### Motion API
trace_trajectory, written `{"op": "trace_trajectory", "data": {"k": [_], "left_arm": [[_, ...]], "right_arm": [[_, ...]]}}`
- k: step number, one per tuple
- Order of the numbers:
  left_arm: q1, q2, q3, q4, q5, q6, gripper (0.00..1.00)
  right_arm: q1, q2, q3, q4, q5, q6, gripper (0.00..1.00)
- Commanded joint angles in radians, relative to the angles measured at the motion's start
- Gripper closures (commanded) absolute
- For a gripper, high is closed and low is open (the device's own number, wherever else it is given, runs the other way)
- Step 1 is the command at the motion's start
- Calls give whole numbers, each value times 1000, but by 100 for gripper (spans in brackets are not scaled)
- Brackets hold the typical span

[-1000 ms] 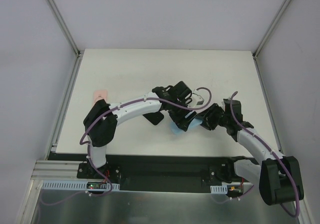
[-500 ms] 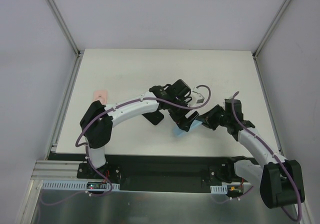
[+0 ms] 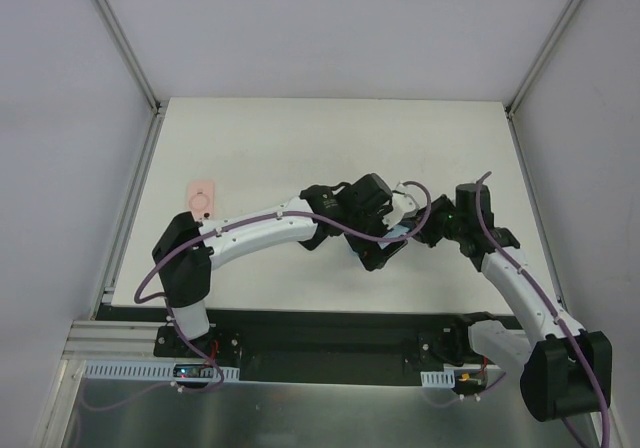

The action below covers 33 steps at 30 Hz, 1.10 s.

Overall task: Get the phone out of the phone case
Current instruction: Adjust the phone.

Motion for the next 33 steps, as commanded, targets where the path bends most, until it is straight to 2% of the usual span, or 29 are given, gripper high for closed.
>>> {"op": "trace_trajectory", "data": {"k": [1, 4, 6, 9, 17, 24, 25, 26, 28, 29, 31, 32, 33], "left_arm": [[-33, 38, 45, 35, -246, 22, 1], [-48, 61, 58, 54, -313, 29, 10], [-59, 73, 59, 65, -359, 41, 23], [-77, 89, 65, 65, -469, 66, 35], [-166, 130, 79, 67, -716, 146, 40], [-197, 139, 65, 71, -782, 161, 50], [-197, 138, 59, 74, -787, 161, 52], [-199, 133, 47, 76, -790, 163, 58], [-200, 124, 33, 82, -791, 158, 61], [-202, 112, 19, 88, -791, 160, 69], [-202, 102, 12, 91, -770, 158, 95], [-202, 96, 7, 91, -758, 160, 100], [-202, 93, 2, 93, -744, 157, 100]], "right_arm": [[5, -28, 70, -31, -18, 53, 99], [4, -30, 67, -41, -21, 57, 99], [4, -27, 63, -38, -31, 68, 99], [4, -24, 56, -38, -33, 80, 99], [5, -8, 50, -34, -45, 116, 99], [5, -11, 49, -41, -44, 128, 99], [5, -11, 49, -44, -44, 133, 98], [7, -10, 49, -44, -42, 133, 99], [5, -8, 47, -42, -41, 136, 99], [7, -7, 49, -45, -39, 137, 99], [5, 1, 53, -42, -41, 136, 99], [5, 5, 55, -42, -42, 133, 99], [5, 10, 56, -42, -45, 133, 99]]}}
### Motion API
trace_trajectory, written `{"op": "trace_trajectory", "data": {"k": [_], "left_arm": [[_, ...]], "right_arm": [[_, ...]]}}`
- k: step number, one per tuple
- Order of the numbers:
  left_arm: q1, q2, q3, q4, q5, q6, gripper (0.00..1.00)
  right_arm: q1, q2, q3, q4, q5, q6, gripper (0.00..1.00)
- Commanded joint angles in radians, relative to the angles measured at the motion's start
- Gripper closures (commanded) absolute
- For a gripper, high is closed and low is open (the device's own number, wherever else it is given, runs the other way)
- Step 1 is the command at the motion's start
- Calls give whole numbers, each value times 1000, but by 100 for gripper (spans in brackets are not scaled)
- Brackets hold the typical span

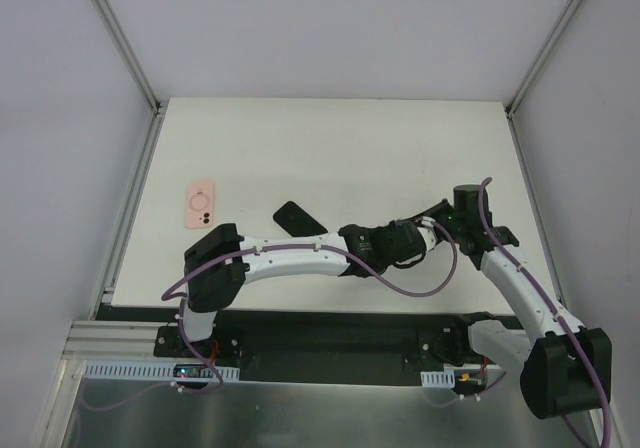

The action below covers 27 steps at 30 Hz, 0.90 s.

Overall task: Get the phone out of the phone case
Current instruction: Adjust the phone.

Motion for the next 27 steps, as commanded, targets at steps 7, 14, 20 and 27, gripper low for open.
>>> {"op": "trace_trajectory", "data": {"k": [7, 14, 20, 27], "left_arm": [[23, -113, -55, 21, 74, -47, 100], [150, -256, -120, 25, 307, -151, 100], [287, -368, -158, 39, 618, -240, 100], [494, -443, -175, 67, 913, -415, 100]], "right_arm": [[-3, 39, 144, -17, -96, -85, 1], [-80, 25, 244, -109, -124, -169, 4], [-134, 24, 315, -154, -147, -286, 4], [-134, -46, 327, -171, -142, -435, 2]]}}
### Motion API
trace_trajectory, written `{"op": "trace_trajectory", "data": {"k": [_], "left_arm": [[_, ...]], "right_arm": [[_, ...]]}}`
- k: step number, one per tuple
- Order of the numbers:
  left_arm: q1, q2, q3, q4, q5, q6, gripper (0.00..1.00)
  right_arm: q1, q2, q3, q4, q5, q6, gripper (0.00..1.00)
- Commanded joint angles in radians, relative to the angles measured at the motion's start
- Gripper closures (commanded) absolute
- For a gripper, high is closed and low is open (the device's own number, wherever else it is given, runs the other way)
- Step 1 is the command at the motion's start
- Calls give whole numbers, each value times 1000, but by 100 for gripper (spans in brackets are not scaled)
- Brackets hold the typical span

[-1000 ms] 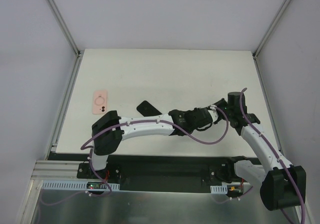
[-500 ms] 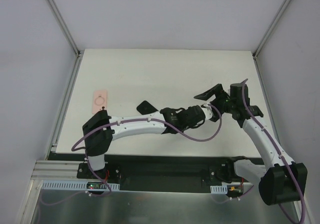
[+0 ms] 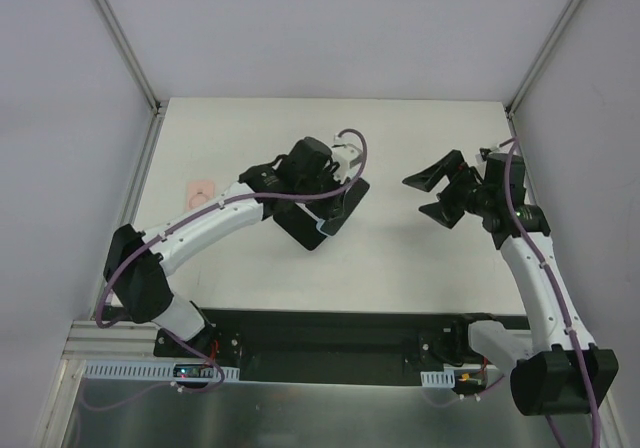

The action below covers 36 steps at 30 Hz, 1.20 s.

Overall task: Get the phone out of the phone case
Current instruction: Adjust the phone.

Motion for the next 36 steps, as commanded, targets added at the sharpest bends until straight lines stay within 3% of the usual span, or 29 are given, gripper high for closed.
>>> {"op": "trace_trajectory", "data": {"k": [1, 5, 8, 9, 11, 12, 14, 15, 17, 19, 20, 23, 36], "left_arm": [[100, -81, 12, 60, 250, -191, 100], [221, -107, -25, 138, 447, -360, 100], [313, -124, -106, 308, 590, -547, 100], [325, -129, -134, 359, 644, -593, 100], [348, -147, -212, 537, 673, -728, 100], [356, -150, -239, 610, 699, -775, 100], [387, -152, -331, 877, 731, -961, 100], [396, -149, -364, 975, 742, -1033, 100], [411, -115, -431, 1224, 764, -1217, 100], [413, -86, -454, 1319, 764, -1303, 100], [413, -83, -459, 1359, 759, -1317, 100], [416, -83, -470, 1390, 747, -1336, 100], [431, -84, -525, 1520, 747, -1412, 100]], "right_arm": [[-4, -94, 2, 1, -44, -120, 2], [1, -194, -105, 121, -154, -146, 1], [56, -284, -214, 201, -193, -147, 4], [73, -327, -266, 257, -194, -137, 9], [128, -361, -314, 304, -187, -104, 18], [143, -366, -348, 357, -188, -91, 28], [194, -366, -380, 432, -199, -29, 37], [208, -360, -398, 539, -205, 0, 40], [254, -328, -422, 627, -217, 66, 40], [289, -297, -397, 663, -199, 66, 37], [323, -262, -386, 667, -193, 58, 32], [369, -182, -345, 708, -176, 72, 30], [420, 51, -331, 1218, -145, 307, 39]]}}
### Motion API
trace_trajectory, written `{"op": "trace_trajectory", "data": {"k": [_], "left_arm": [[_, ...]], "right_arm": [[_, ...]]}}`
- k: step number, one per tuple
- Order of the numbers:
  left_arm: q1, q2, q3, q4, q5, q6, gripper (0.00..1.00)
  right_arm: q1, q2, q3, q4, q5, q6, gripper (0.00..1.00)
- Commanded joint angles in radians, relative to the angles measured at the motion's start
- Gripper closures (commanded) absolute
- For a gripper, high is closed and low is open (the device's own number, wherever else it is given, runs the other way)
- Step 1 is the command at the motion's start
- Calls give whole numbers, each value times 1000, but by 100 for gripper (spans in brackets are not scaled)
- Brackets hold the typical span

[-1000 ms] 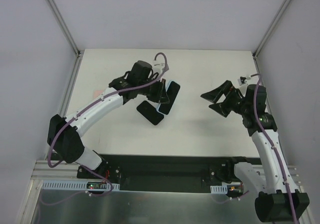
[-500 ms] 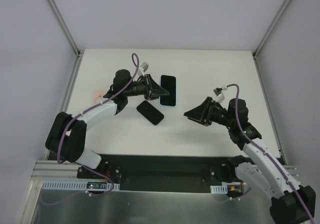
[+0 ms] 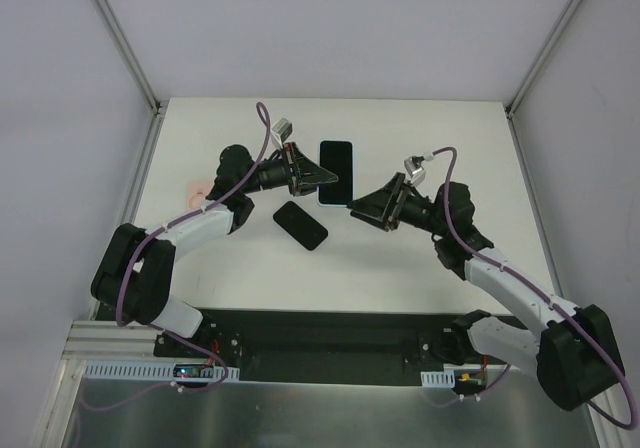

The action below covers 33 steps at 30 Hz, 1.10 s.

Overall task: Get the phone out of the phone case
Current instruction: Adjust the phone.

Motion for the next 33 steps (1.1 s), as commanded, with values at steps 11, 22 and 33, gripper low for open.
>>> {"op": "trace_trajectory", "data": {"k": [11, 22, 33], "left_arm": [[19, -15, -7, 194, 32, -69, 100], [42, 25, -33, 268, 14, -120, 100], [45, 56, -51, 329, 0, -167, 100]], "right_arm": [[47, 131, 59, 409, 48, 155, 84], [64, 92, 48, 406, 60, 151, 77], [90, 84, 71, 374, 60, 127, 71]]}}
